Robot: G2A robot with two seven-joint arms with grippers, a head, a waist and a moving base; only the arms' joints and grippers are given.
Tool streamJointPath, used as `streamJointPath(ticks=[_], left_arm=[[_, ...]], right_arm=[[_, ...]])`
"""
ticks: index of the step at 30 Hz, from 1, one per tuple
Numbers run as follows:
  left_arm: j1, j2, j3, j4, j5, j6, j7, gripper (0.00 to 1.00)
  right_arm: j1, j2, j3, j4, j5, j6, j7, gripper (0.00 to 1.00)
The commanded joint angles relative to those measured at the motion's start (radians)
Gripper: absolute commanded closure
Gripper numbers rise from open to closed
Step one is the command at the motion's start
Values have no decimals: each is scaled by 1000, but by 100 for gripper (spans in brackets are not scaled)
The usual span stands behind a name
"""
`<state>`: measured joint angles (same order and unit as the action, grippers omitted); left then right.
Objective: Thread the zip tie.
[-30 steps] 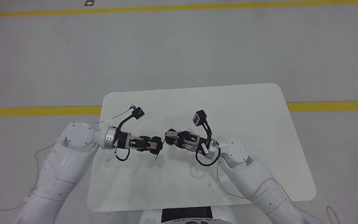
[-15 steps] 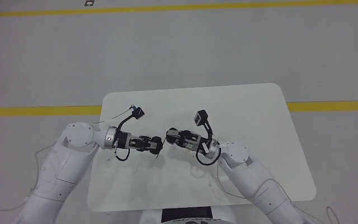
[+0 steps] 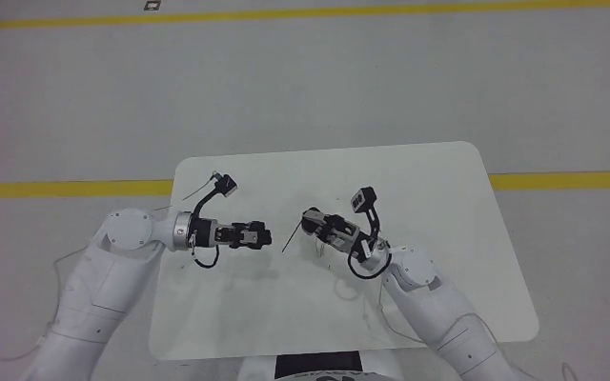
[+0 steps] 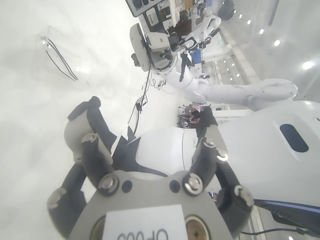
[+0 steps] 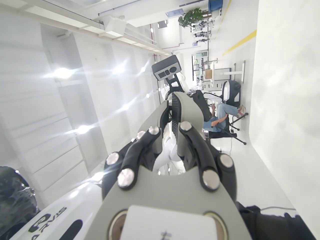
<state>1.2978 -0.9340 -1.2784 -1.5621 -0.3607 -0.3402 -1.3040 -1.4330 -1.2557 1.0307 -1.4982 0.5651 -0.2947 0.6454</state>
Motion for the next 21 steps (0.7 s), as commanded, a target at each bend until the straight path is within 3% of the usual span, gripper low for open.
streamJointPath(ticks=[1, 8, 13, 17, 19, 21], left_arm=[[1, 0, 0, 9, 18, 0, 21, 0], [1, 0, 0, 9, 18, 0, 21, 0], [19, -4, 4, 19, -11, 0, 87, 0], [32, -28, 14, -2, -124, 0, 162, 0], [30, -45, 29, 10, -178, 0, 137, 0], [13, -64, 40, 34, -167, 0, 146, 0]], right_arm=[[-8, -1, 3, -5, -2, -11, -22, 100], [-8, -1, 3, -5, -2, -11, -22, 100], [-26, -5, 13, -30, 13, -45, -79, 100], [-53, -24, 21, -80, 20, -45, -168, 100], [-61, -35, 23, -89, 19, -45, -204, 100], [-69, -49, 19, -97, -31, -45, -260, 100]])
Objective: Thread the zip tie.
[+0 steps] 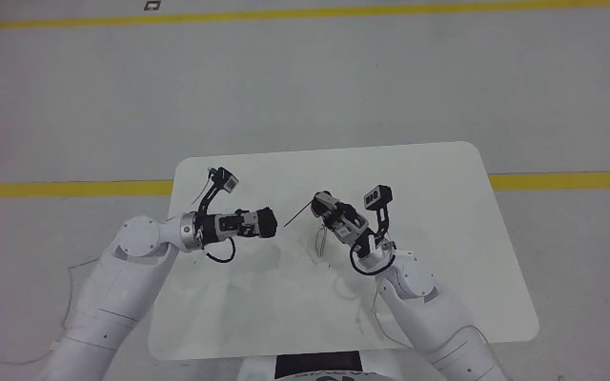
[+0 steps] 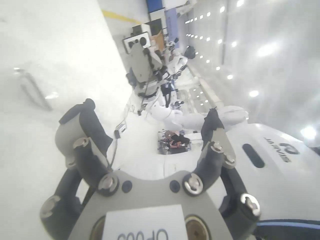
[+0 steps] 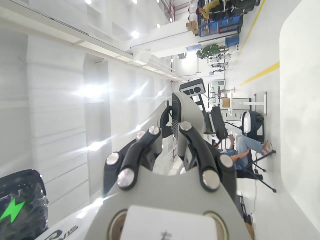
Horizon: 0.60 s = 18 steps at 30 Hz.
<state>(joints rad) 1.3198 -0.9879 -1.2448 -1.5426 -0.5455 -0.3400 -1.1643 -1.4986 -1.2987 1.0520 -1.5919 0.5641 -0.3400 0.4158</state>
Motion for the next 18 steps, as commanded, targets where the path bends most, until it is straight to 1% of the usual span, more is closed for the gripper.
streamJointPath(ticks=[1, 3, 11, 12, 13, 14, 15, 18], left_arm=[[-16, -19, 12, 22, 33, 0, 25, 0], [-19, -22, 13, 23, 39, 0, 34, 0], [-19, -22, 13, 23, 39, 0, 34, 0], [-18, -22, 11, 25, 50, 0, 57, 0], [-12, -22, 15, 25, 85, 0, 87, 0], [-5, -24, 21, 24, 73, 0, 98, 0], [-2, -25, 22, 24, 57, 0, 112, 0], [4, -33, 36, 26, 44, 0, 142, 0]], right_arm=[[-8, -13, -3, -6, -63, 0, -70, 100], [-16, -26, -10, -21, -129, 0, -134, 100], [-16, -26, -10, -21, -129, 0, -134, 100], [-16, -26, -6, -21, -146, 0, -145, 100], [-24, -28, -6, -34, -137, 0, -176, 100], [-29, -32, -7, -55, -109, 0, -187, 100], [-33, -34, -4, -66, -110, 0, -197, 100], [-44, -43, -11, -95, -149, 0, -243, 100]])
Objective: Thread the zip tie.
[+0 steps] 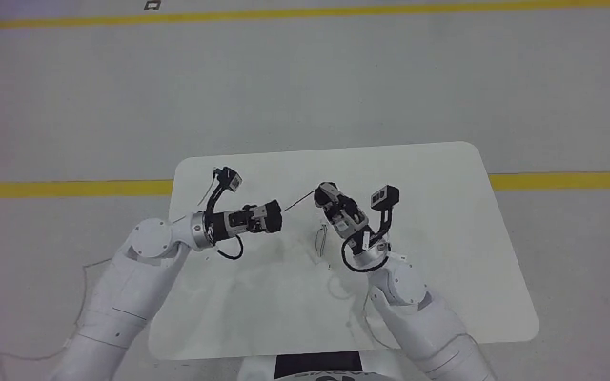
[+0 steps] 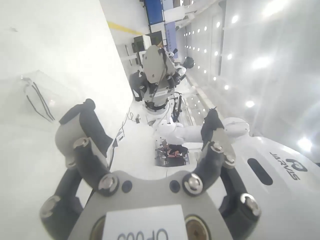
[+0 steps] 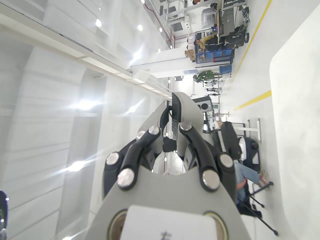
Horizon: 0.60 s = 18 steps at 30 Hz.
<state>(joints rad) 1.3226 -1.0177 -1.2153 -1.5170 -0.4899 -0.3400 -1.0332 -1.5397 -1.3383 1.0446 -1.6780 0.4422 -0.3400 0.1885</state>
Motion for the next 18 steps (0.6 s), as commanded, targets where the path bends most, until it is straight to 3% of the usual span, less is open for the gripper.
streamJointPath(ticks=[1, 6, 10, 18], left_arm=[[2, -8, 12, 1, -25, 0, 25, 0], [-18, -40, 45, 23, -98, 0, 49, 0], [-42, -64, 58, 44, -72, 0, 80, 0], [-39, -65, 63, 37, -70, 7, 92, 0]], right_arm=[[-5, -7, -6, -14, -37, 0, -29, 100], [2, -28, -31, 8, -80, 0, -73, 100], [14, -44, -50, 30, -102, 0, -90, 100], [14, -44, -50, 30, -102, 0, -90, 100]])
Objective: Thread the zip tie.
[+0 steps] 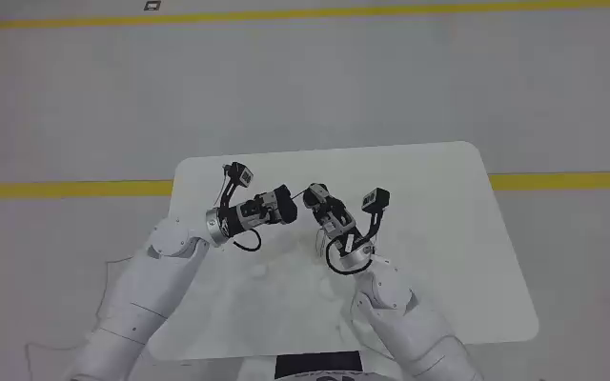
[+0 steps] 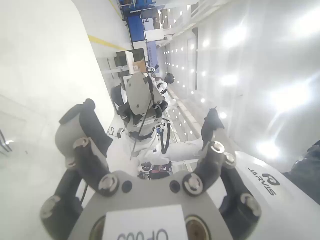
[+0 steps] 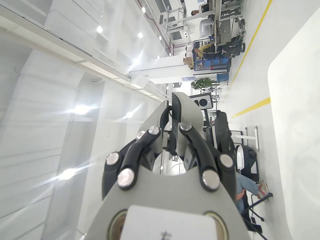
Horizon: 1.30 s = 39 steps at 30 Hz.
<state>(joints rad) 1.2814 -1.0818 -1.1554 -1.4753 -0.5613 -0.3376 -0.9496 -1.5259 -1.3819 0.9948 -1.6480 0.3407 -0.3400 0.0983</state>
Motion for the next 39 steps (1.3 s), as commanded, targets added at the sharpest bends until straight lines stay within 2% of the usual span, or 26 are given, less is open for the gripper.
streamJointPath(ticks=[1, 8, 16, 19, 25, 29, 30, 34, 39], left_arm=[[3, 0, 5, -9, 5, 6, 10, 0], [7, 3, 2, -17, 1, -2, 5, 0], [7, 3, 3, -21, 5, 0, 11, 0], [10, 4, 5, -30, 20, 9, 34, 0], [15, 7, 1, -42, 34, 9, 38, 0], [19, 11, -6, -46, 42, 14, 41, 46], [19, 11, -7, -45, 42, 15, 40, 52], [22, 14, -10, -47, 43, 18, 42, 57], [24, 15, -10, -47, 41, 21, 44, 57]], right_arm=[[0, 0, 2, 1, -16, 7, -6, 100], [0, -8, -21, 8, -96, 19, -80, 100], [0, -8, -20, 8, -98, 21, -80, 100], [-4, -7, -18, 0, -133, 36, -86, 100], [-9, -5, -10, -11, -200, 64, -92, 100], [-15, -4, -10, -23, -269, 84, -103, 100], [-16, -4, -10, -26, -283, 89, -108, 100], [-21, -4, -14, -32, -348, 110, -127, 100], [-26, -5, -17, -36, -377, 123, -145, 100]])
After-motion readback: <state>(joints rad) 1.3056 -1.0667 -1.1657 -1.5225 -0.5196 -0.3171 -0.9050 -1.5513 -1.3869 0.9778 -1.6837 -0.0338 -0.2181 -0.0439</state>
